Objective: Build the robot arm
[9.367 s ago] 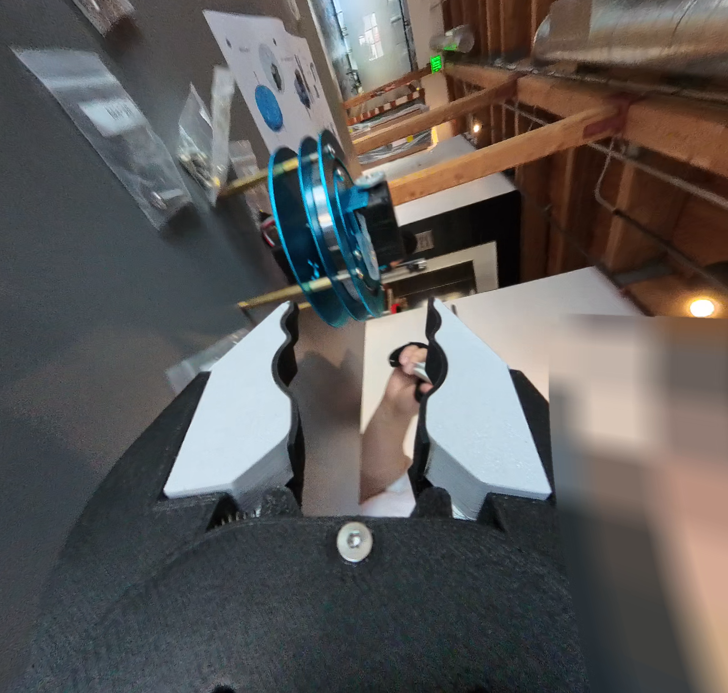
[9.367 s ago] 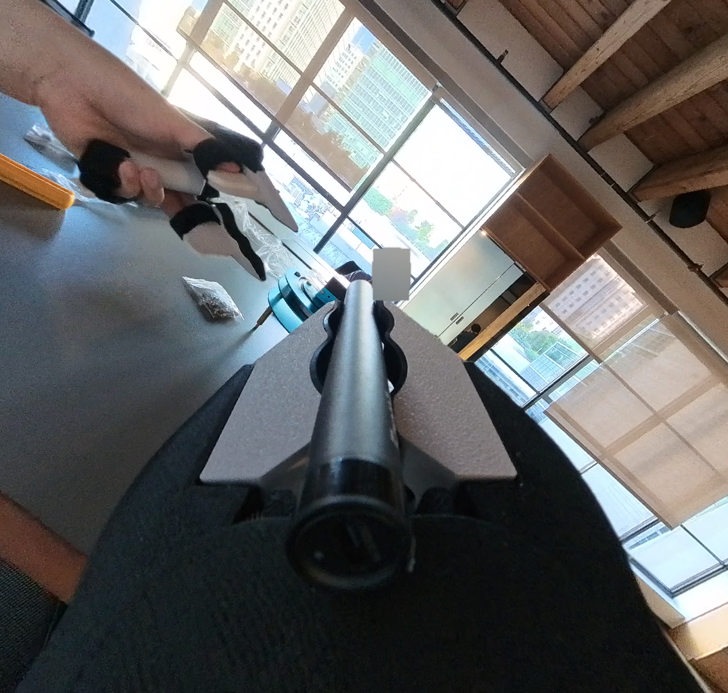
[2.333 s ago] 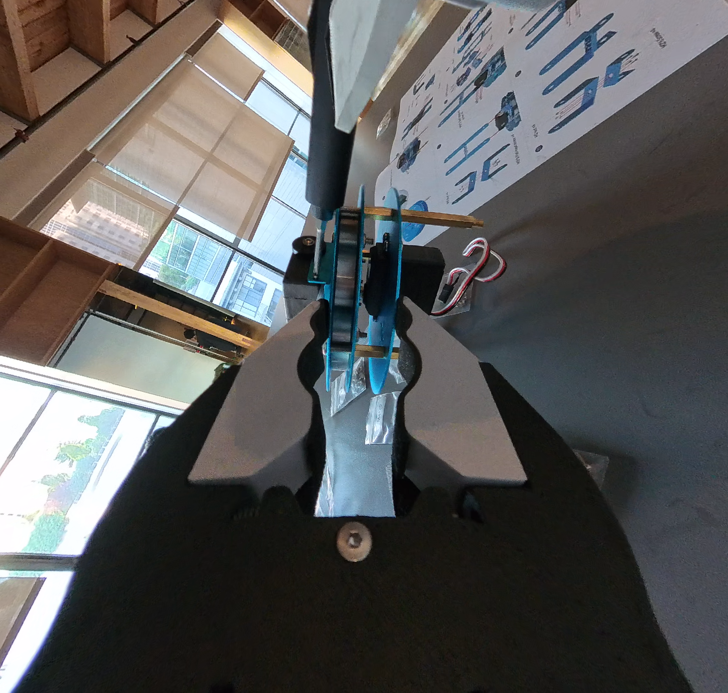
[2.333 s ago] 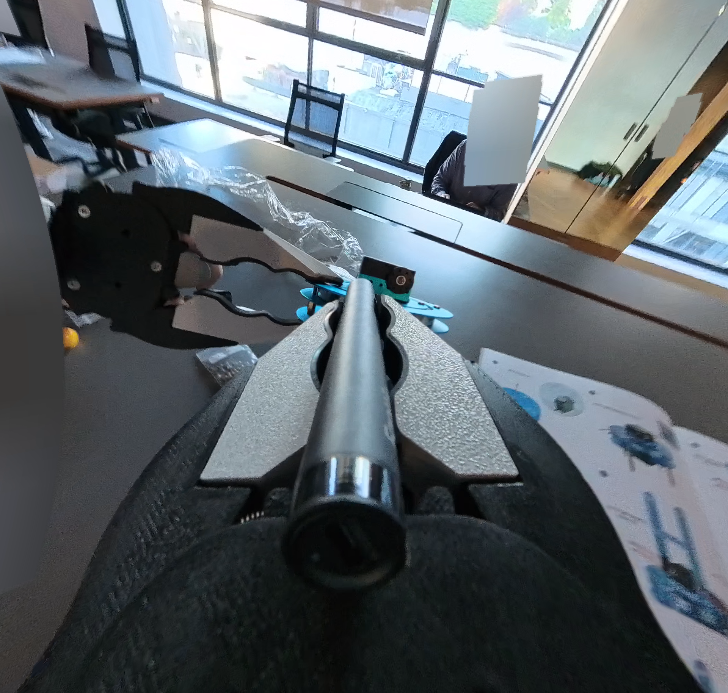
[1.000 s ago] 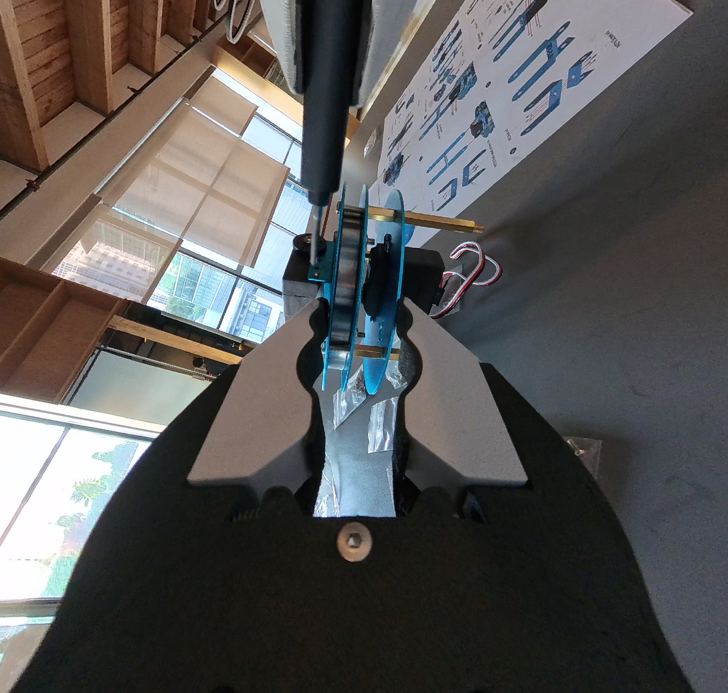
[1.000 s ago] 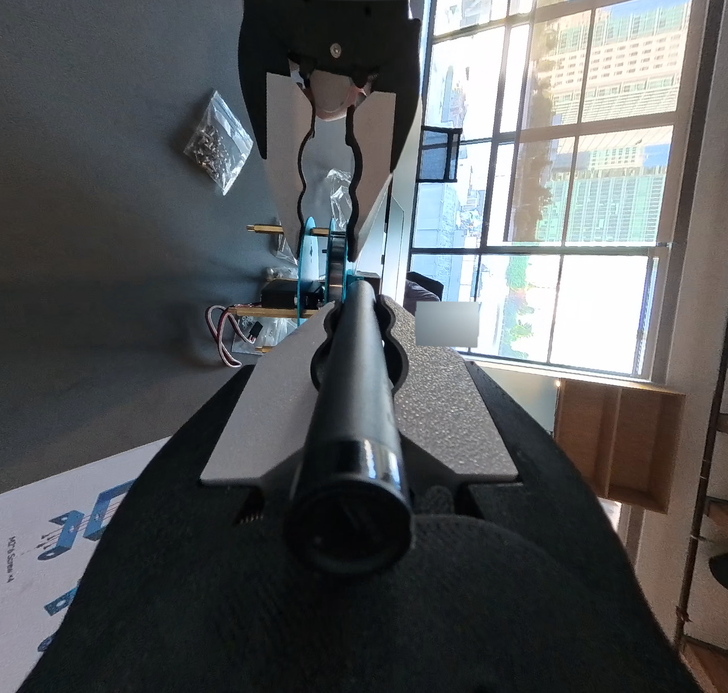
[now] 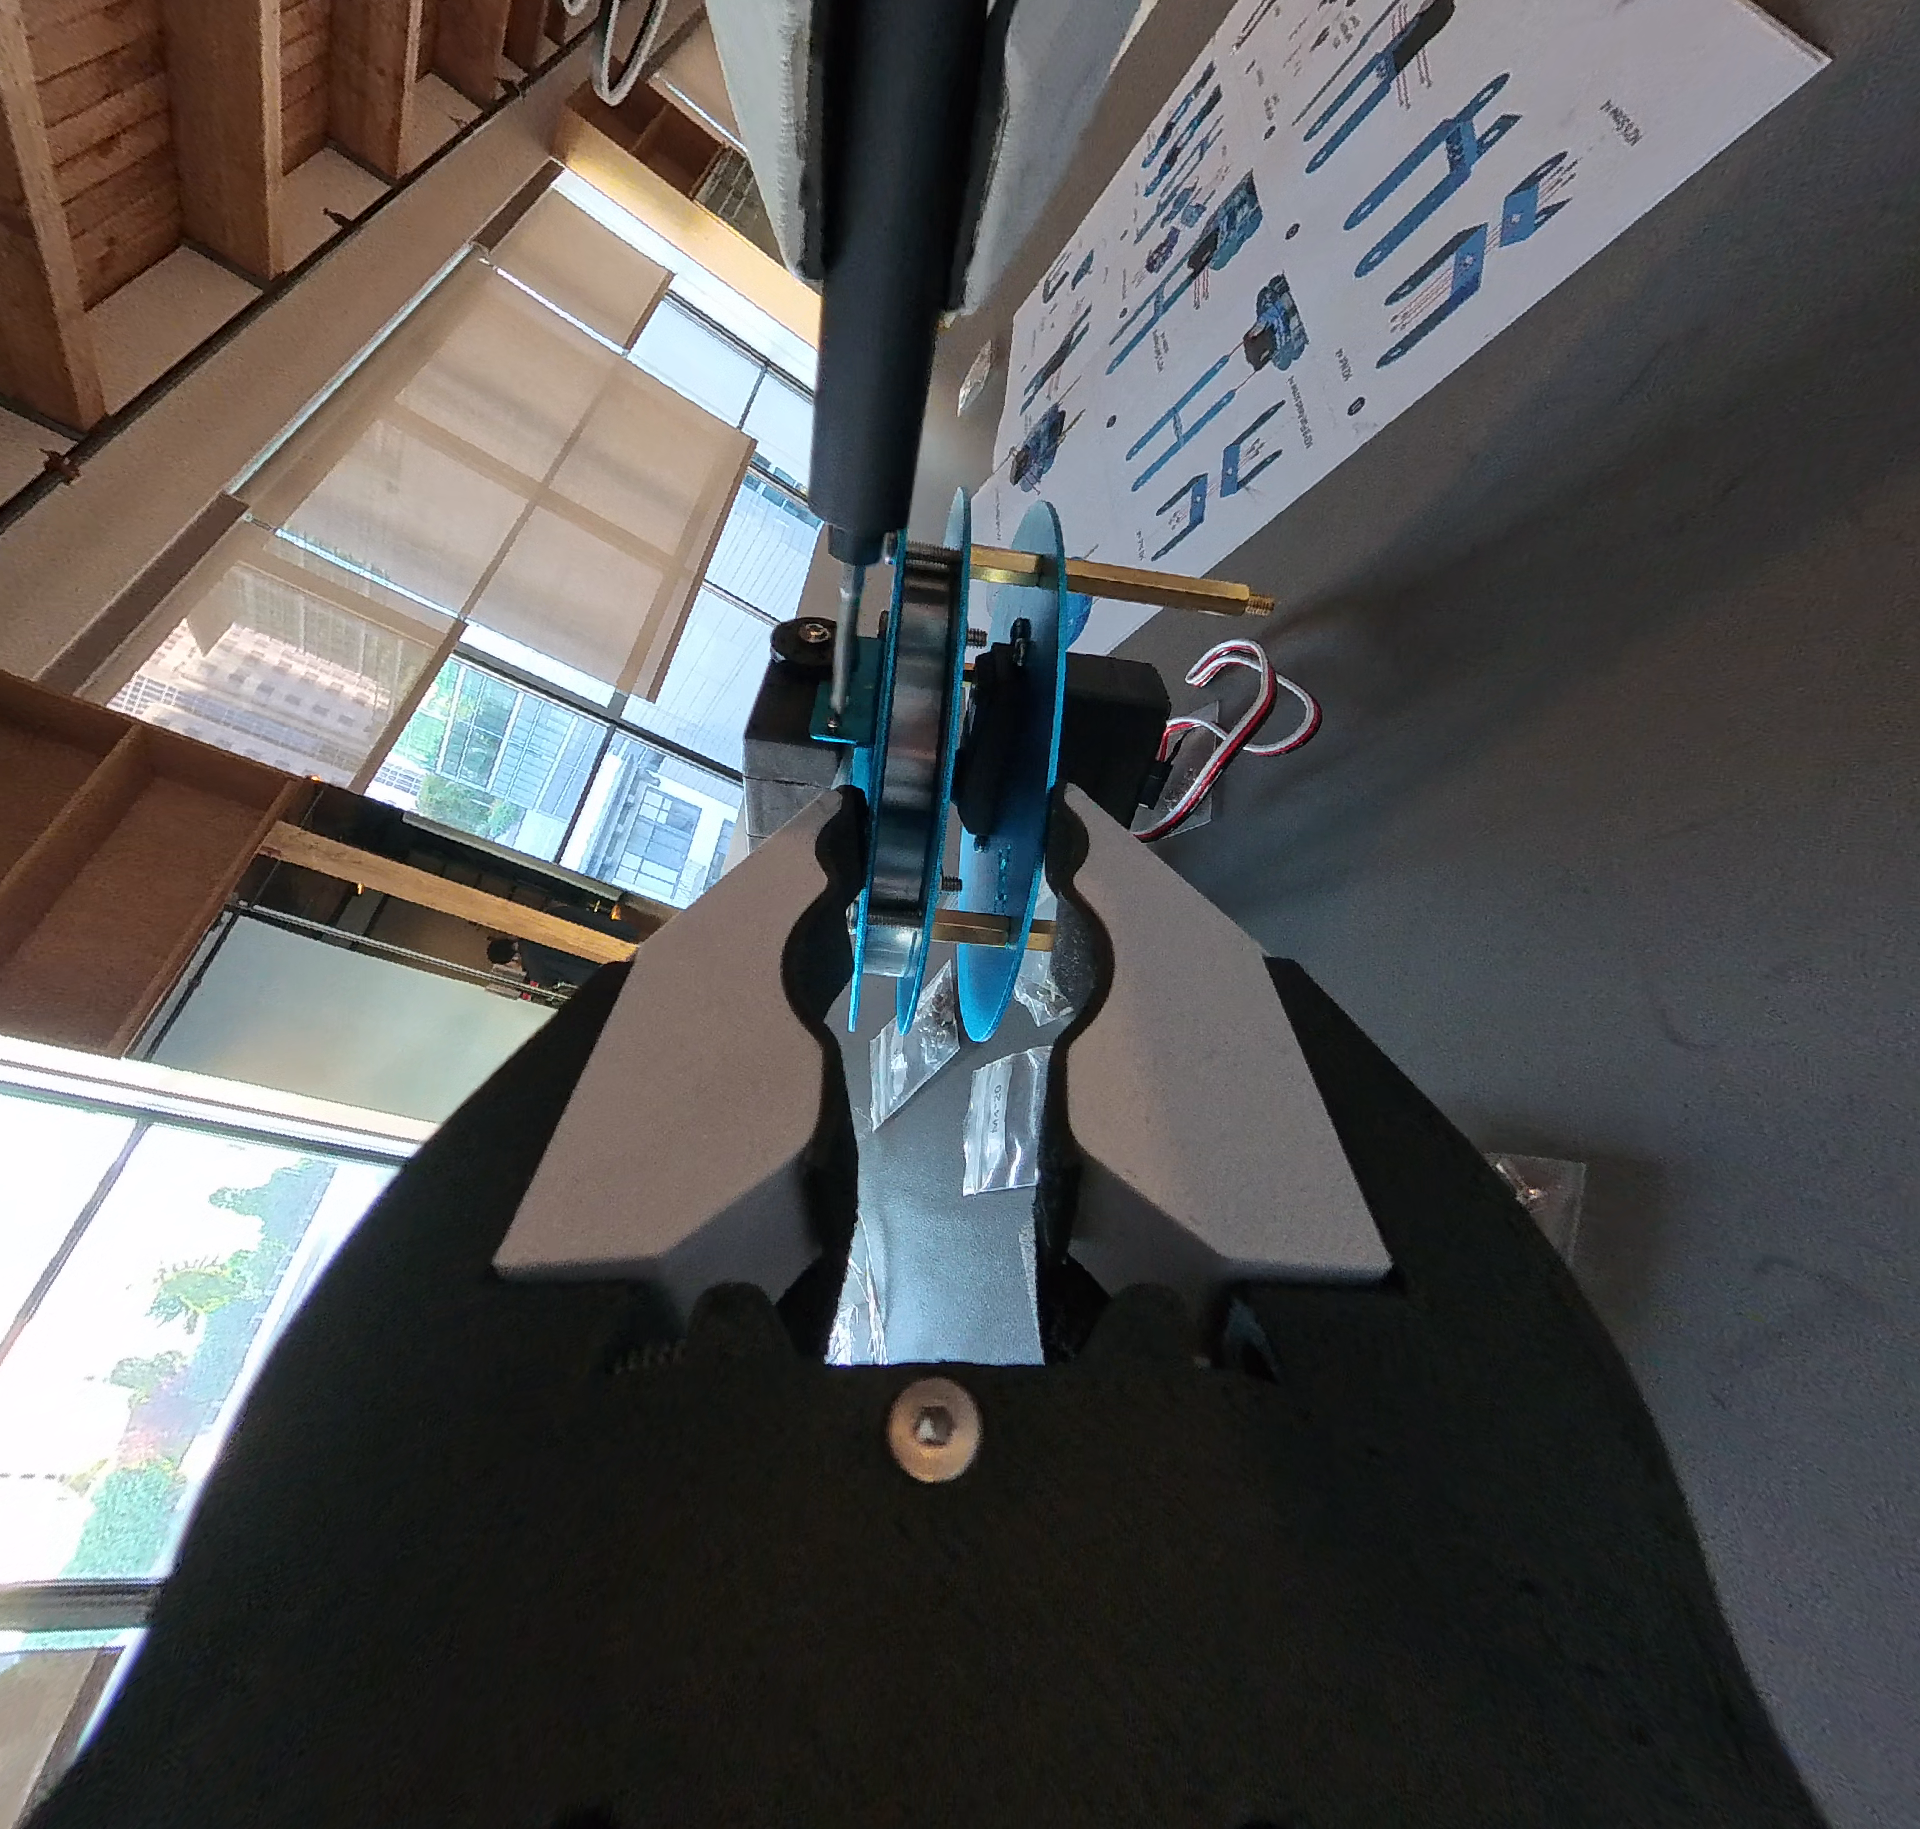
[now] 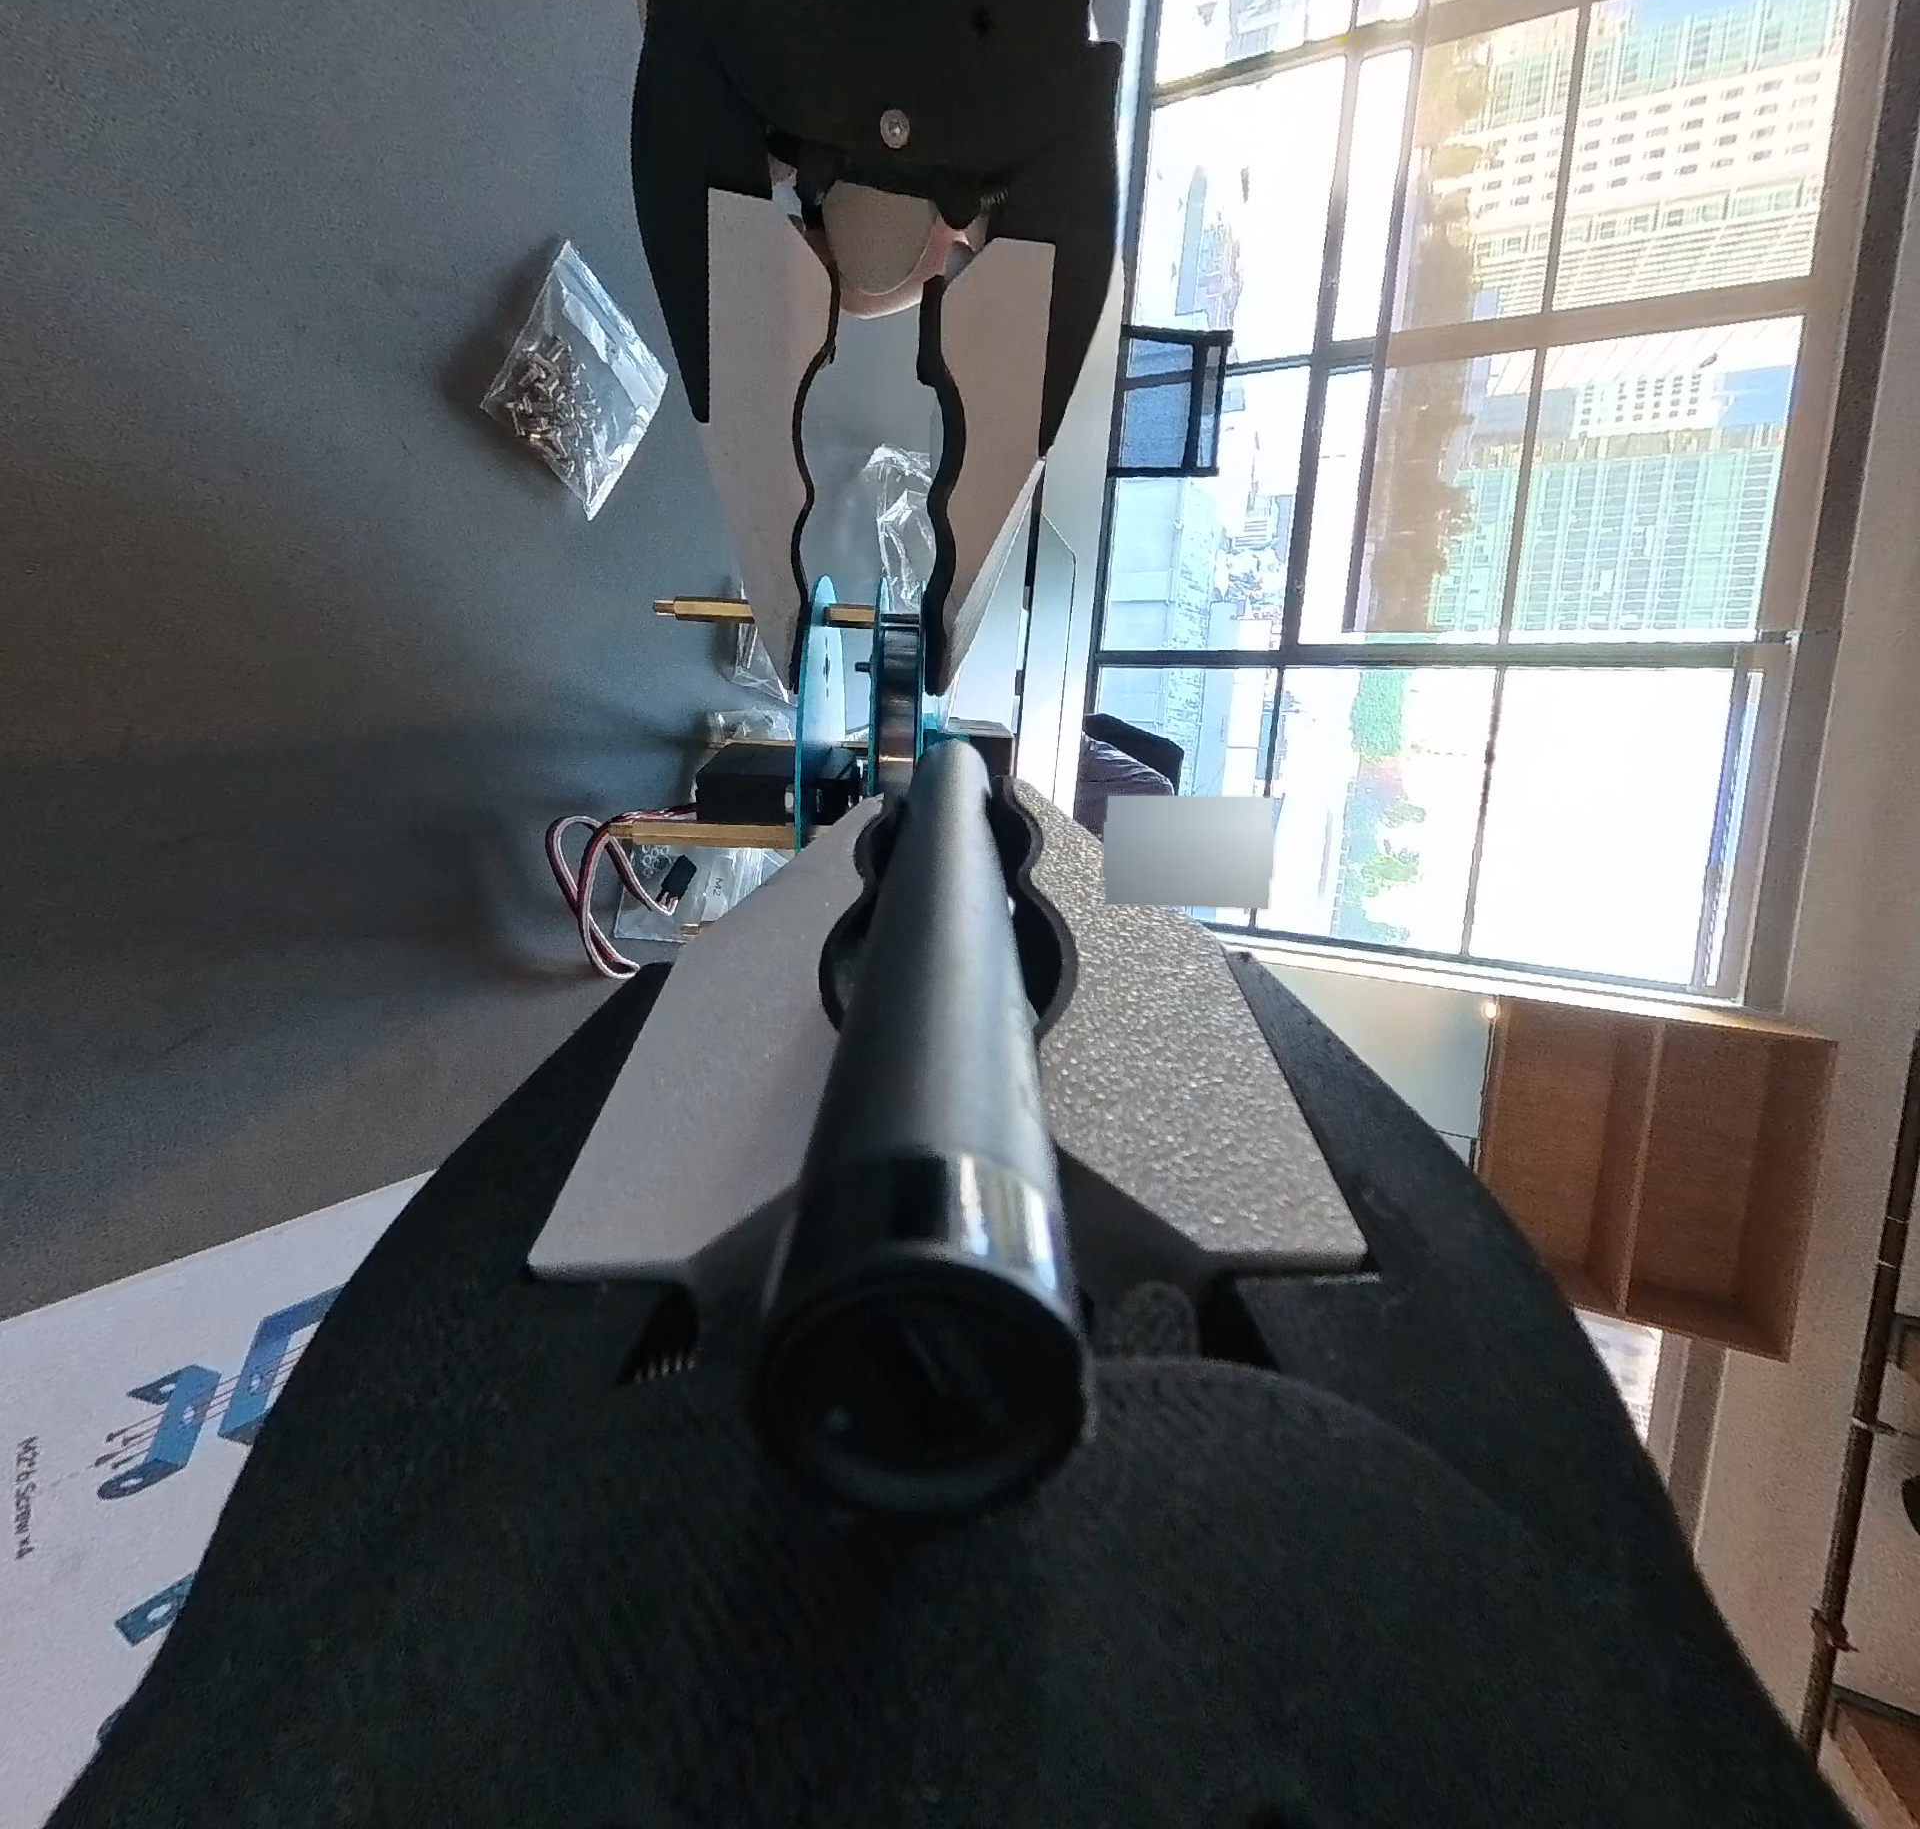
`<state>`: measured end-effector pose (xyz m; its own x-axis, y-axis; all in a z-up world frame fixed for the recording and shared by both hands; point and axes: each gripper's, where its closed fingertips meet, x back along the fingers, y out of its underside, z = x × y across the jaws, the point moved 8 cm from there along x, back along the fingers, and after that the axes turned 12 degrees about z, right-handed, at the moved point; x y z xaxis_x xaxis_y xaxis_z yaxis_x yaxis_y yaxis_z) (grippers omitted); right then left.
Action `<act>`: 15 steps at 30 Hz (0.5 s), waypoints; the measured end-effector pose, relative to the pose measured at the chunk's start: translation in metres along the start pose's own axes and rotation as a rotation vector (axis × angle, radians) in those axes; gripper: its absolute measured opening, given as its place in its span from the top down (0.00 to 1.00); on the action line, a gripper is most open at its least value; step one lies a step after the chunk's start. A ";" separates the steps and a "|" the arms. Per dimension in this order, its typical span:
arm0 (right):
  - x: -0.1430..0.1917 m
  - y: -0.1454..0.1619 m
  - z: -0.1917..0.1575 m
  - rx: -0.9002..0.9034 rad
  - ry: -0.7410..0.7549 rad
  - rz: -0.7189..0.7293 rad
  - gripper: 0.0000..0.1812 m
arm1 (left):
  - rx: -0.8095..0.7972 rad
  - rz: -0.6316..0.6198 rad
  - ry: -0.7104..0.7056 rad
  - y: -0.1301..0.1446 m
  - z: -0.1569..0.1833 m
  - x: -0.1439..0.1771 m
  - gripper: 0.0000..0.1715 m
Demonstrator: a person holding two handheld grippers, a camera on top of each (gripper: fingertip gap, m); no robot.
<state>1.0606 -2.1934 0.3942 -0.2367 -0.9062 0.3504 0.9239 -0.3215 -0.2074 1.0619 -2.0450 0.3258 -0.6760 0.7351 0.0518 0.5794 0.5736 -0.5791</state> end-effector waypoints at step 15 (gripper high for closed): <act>0.000 0.000 0.002 -0.003 0.002 0.010 0.91 | -0.002 0.004 0.004 0.000 0.000 0.000 0.81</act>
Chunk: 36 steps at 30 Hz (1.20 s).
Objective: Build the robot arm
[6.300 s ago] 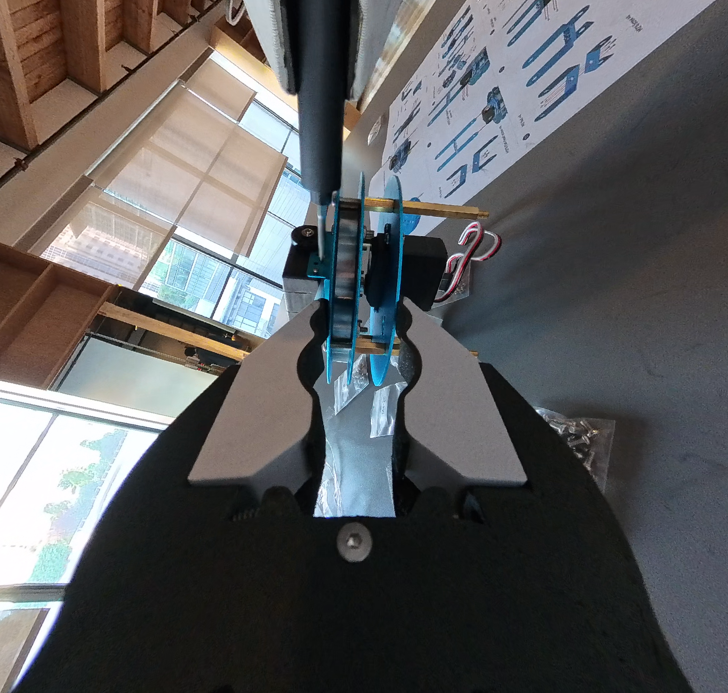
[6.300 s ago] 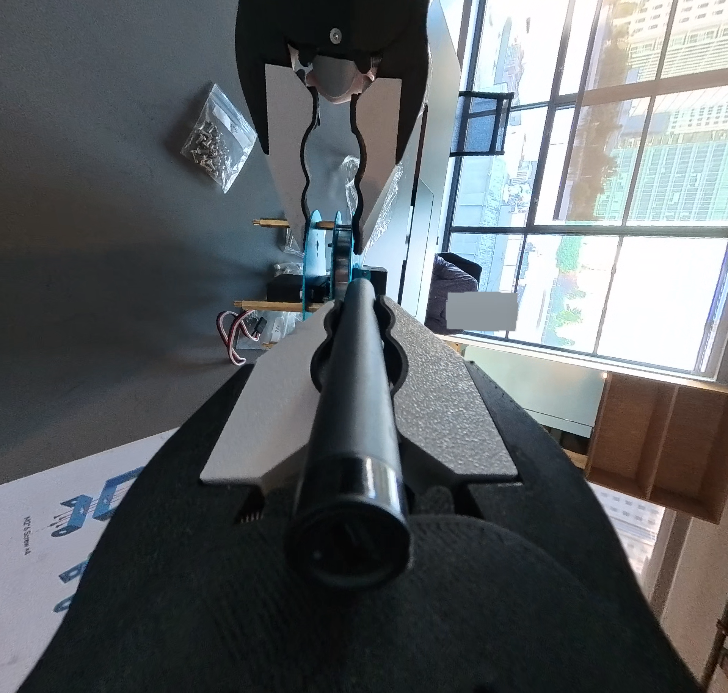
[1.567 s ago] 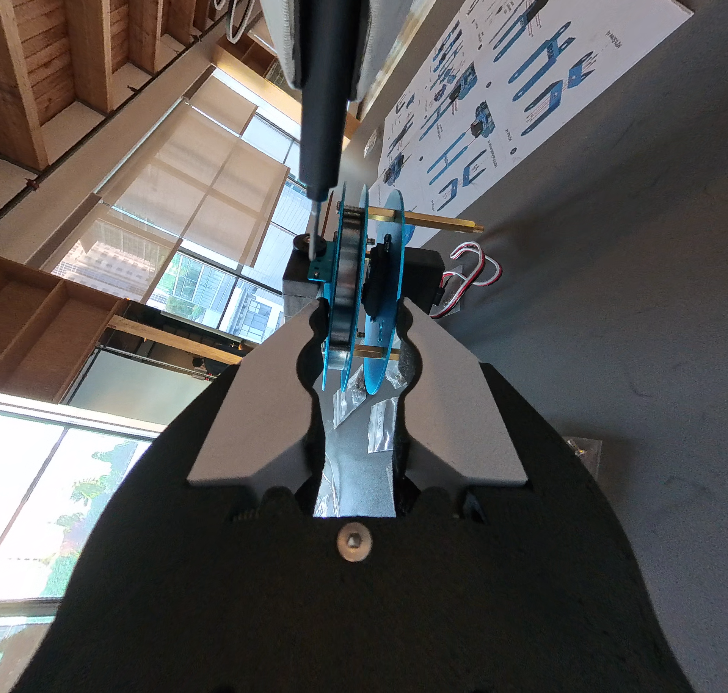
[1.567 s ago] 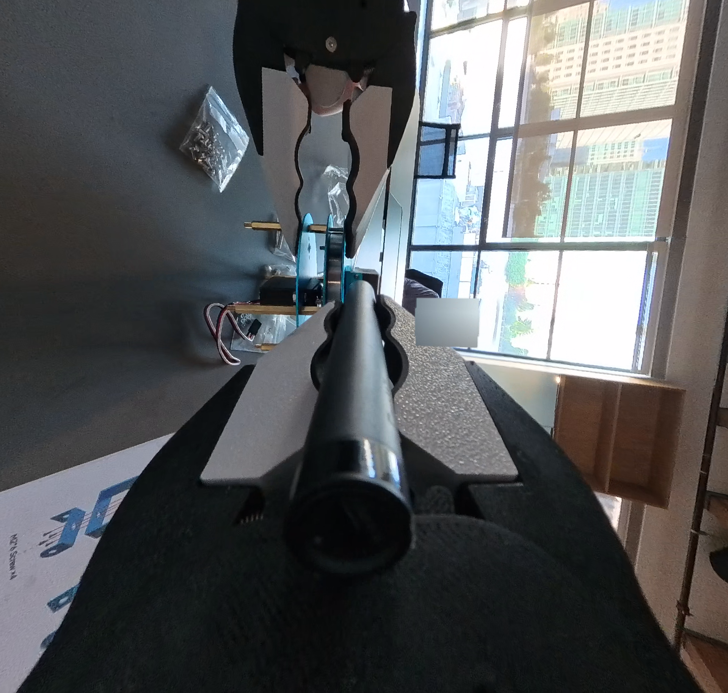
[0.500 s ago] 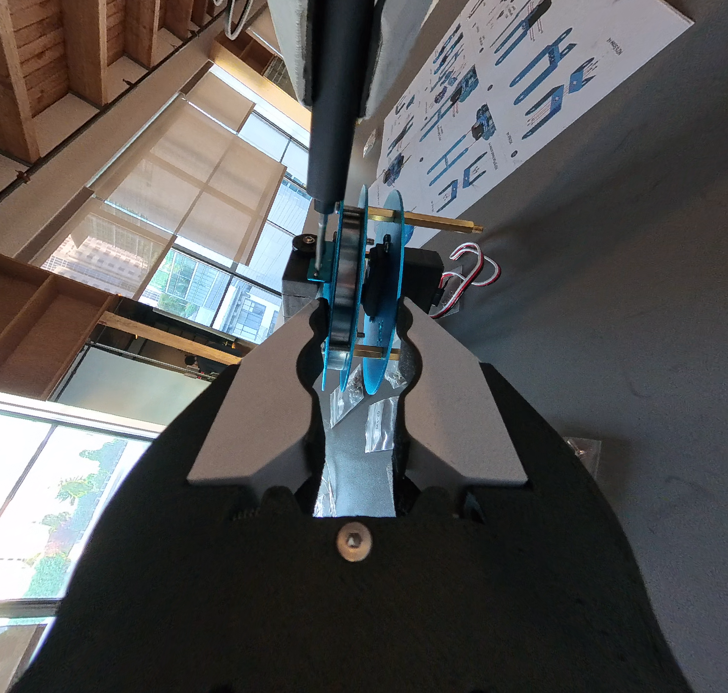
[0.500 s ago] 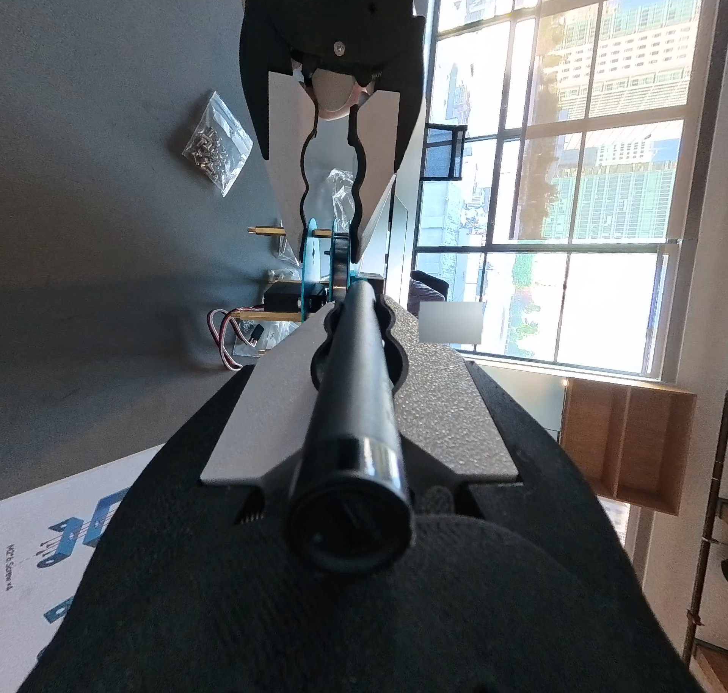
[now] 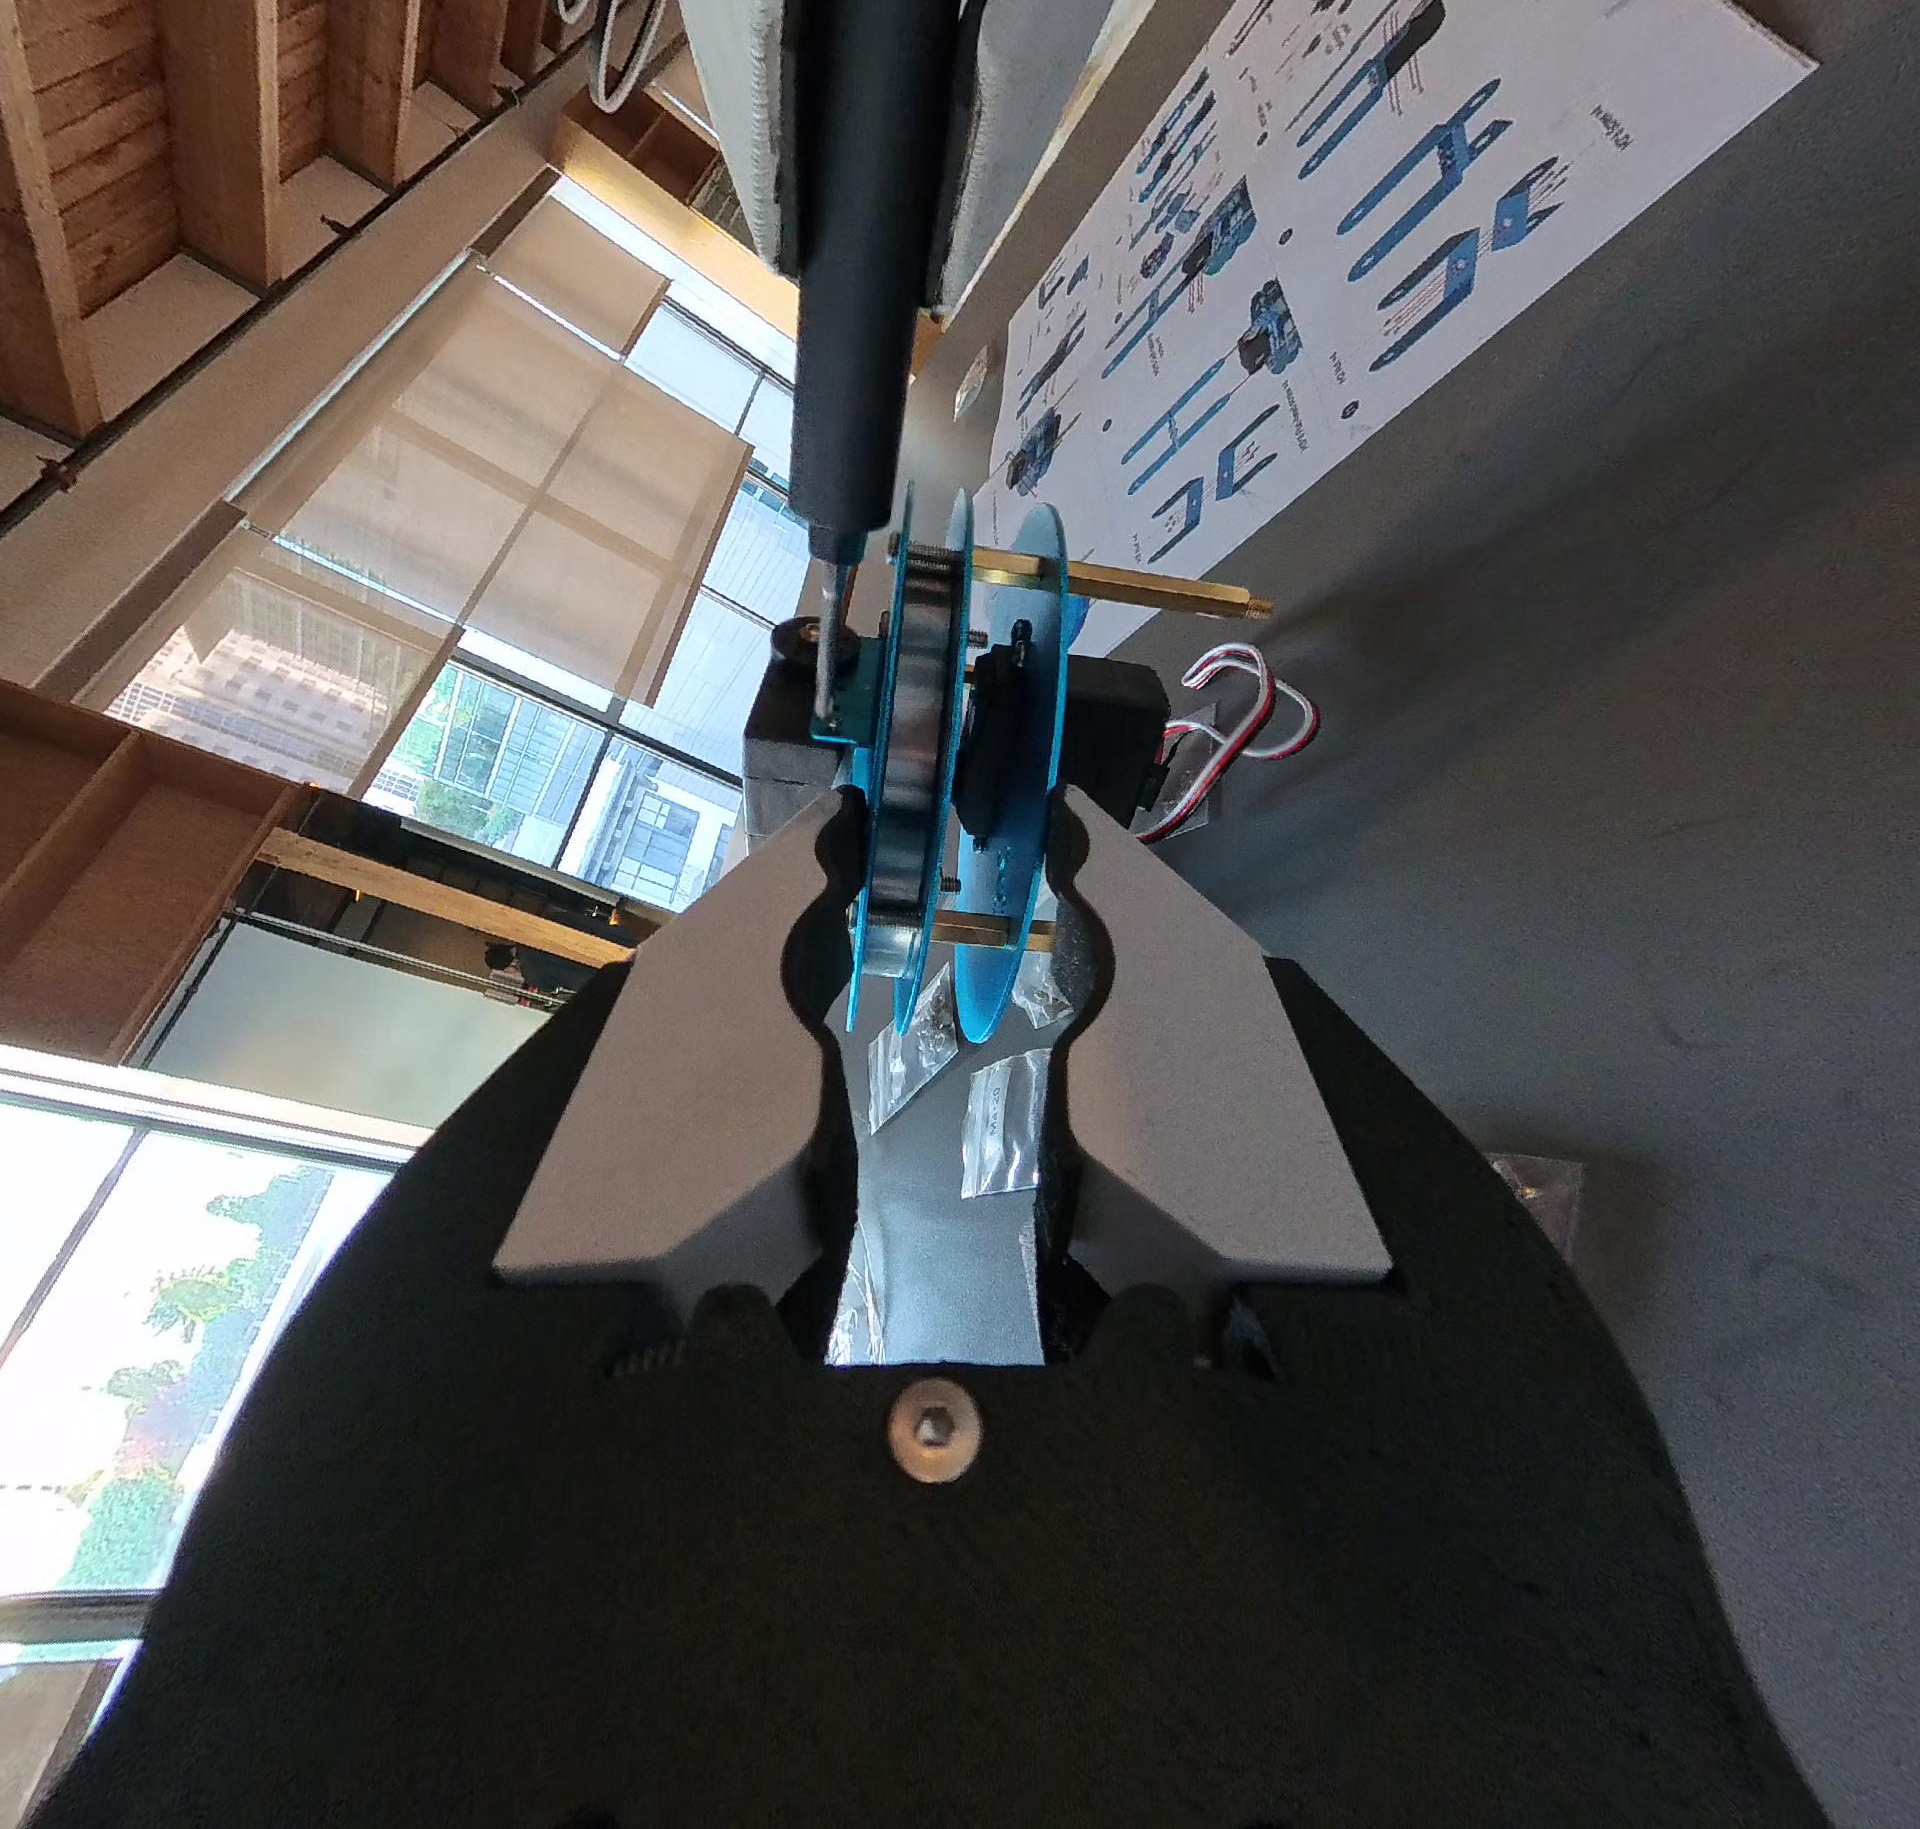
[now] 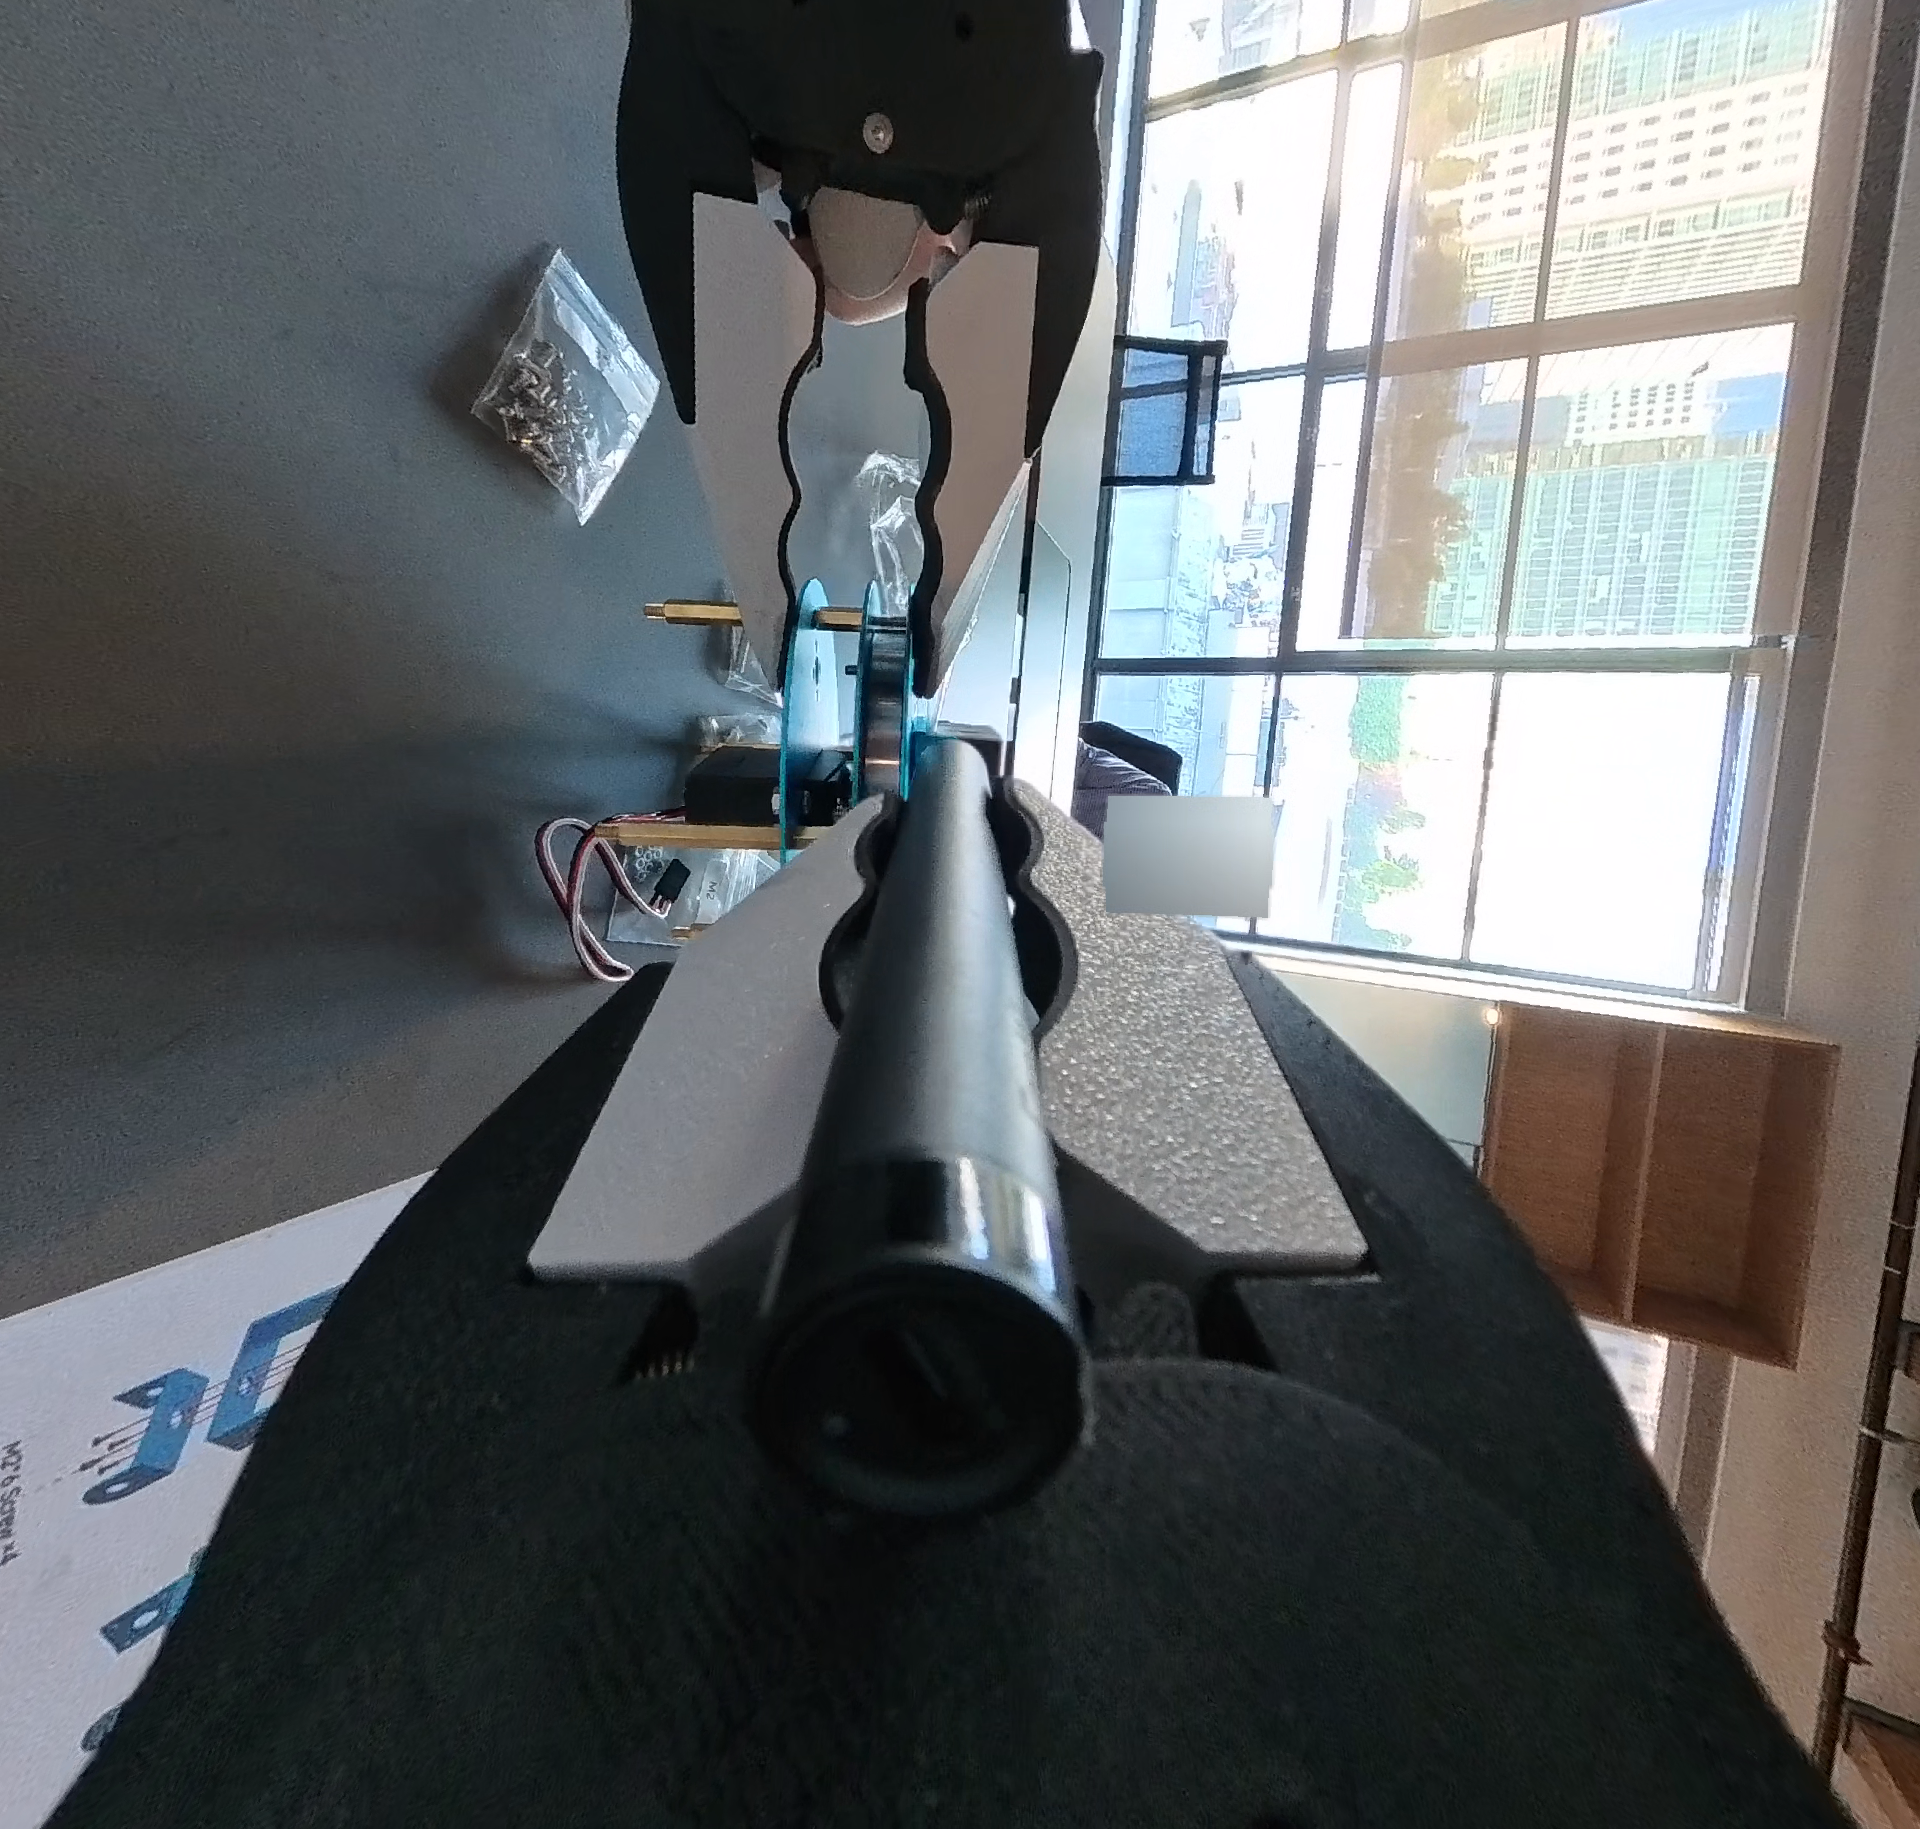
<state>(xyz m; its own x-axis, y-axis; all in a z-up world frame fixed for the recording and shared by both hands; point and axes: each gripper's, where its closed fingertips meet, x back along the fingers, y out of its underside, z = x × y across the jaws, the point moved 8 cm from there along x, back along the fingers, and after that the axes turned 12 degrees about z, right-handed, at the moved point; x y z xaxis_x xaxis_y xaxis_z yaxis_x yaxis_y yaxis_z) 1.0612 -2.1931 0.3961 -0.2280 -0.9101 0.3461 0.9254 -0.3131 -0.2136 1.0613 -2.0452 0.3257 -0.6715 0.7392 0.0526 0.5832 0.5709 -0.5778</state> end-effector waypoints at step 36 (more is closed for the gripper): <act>0.000 -0.001 0.001 0.216 -0.117 0.030 0.91 | -0.015 0.010 0.007 0.000 0.001 0.001 0.81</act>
